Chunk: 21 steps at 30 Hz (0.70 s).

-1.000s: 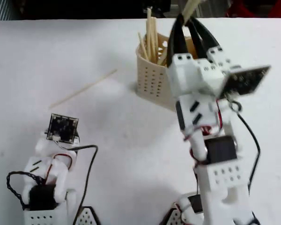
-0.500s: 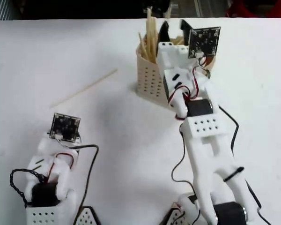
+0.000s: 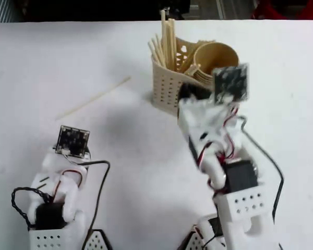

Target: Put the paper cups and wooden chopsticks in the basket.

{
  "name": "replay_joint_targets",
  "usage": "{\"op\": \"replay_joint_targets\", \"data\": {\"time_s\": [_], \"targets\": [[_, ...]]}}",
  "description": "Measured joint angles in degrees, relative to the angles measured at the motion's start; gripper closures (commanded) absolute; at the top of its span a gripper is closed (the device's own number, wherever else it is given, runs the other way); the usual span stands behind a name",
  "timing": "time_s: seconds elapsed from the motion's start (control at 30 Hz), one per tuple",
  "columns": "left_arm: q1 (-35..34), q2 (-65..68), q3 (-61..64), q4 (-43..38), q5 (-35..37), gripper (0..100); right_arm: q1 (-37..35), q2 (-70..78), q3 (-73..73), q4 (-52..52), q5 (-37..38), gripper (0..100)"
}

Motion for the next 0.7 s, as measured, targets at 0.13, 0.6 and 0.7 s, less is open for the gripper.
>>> {"op": "replay_joint_targets", "data": {"time_s": [0.13, 0.6, 0.7], "targets": [[0.0, 0.0, 0.0, 0.0, 0.0, 92, -0.1, -2.5, 12.7, -5.5, 0.0, 98.0], [-2.7, 0.0, -10.9, 3.5, -0.1, 92, 1.0, -3.2, 32.7, -24.8, 0.0, 98.1], [-2.7, 2.9, -17.1, 4.0, -3.2, 92, 0.8, -3.2, 32.7, -24.8, 0.0, 98.1]]}}
